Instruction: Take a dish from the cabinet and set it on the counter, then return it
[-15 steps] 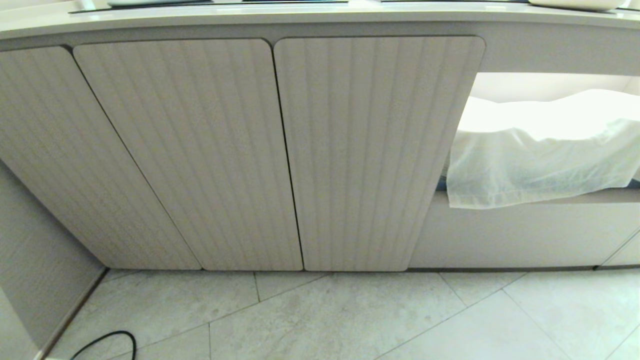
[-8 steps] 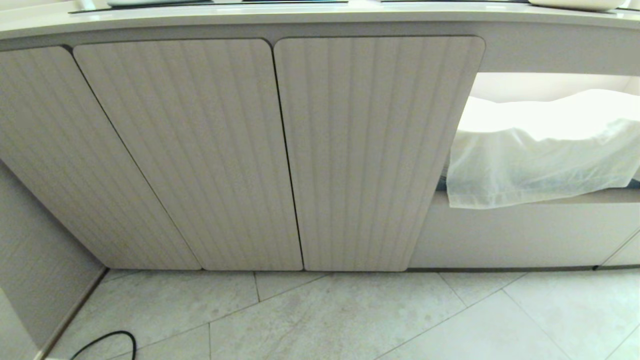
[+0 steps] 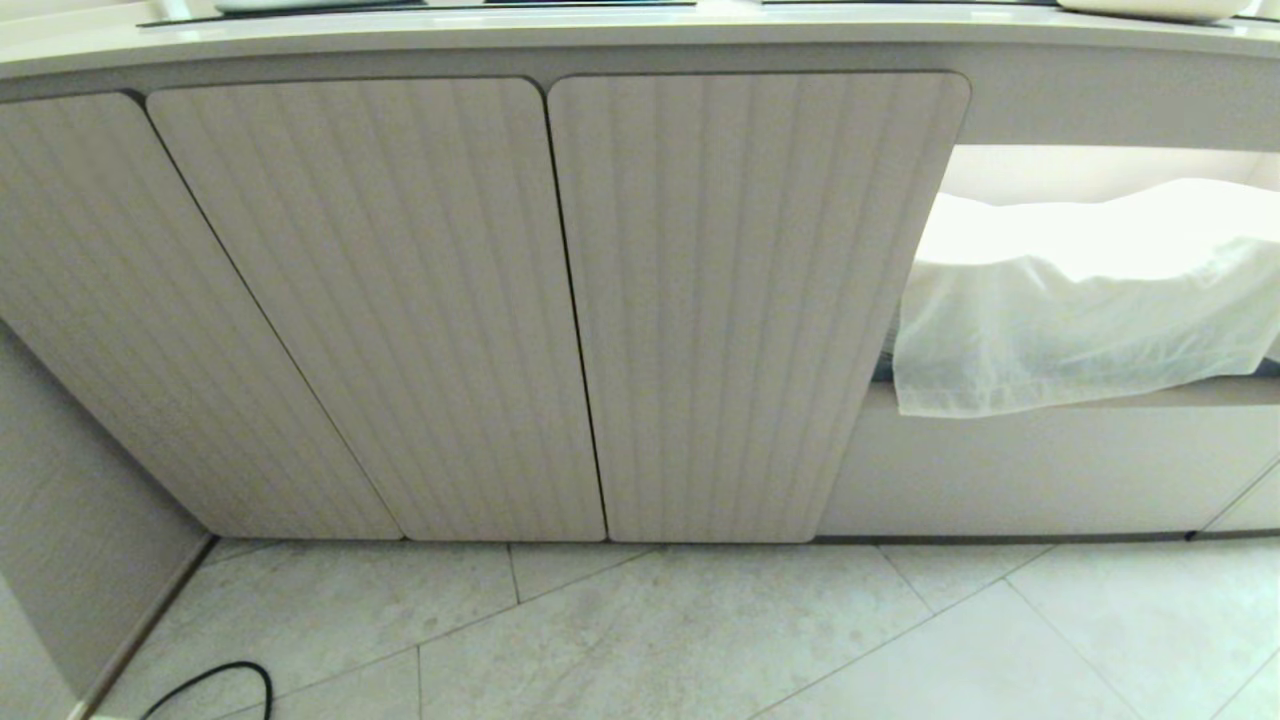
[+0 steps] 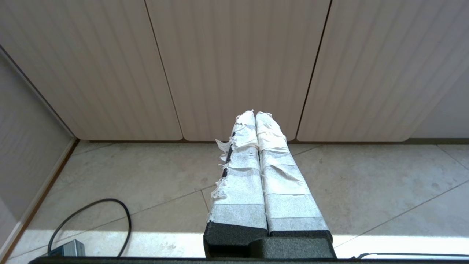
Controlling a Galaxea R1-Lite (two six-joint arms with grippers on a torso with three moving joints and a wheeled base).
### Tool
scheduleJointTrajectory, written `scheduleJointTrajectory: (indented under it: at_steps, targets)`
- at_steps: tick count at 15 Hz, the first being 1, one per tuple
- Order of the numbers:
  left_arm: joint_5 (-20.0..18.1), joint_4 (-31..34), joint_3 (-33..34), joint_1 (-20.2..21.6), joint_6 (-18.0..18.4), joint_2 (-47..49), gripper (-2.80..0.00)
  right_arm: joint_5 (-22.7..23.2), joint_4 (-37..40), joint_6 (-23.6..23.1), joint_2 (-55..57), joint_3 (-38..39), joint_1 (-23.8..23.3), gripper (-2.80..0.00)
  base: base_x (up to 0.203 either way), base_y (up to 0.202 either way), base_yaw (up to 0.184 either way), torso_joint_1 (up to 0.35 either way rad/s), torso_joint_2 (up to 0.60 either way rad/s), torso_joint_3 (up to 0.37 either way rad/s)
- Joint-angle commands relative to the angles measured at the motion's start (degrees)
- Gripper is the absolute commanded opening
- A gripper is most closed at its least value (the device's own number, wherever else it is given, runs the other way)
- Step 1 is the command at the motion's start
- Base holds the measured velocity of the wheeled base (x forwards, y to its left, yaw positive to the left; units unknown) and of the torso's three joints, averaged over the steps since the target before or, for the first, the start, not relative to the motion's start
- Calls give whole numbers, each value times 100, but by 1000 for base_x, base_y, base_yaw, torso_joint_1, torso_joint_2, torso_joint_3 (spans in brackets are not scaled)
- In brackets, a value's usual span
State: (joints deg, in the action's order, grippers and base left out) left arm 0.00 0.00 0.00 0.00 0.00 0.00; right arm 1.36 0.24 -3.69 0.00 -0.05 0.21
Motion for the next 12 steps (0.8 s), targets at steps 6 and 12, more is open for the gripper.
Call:
scheduleJointTrajectory:
  at_steps: [6,12]
  targets:
    - [0,0,-1,0,0,0,-280,40,-5,-316,0,5,-3,-280,0,0,0,0,0,0]
    - [0,0,0,0,0,0,-280,93,5,-316,0,2,5,-280,0,0,0,0,0,0]
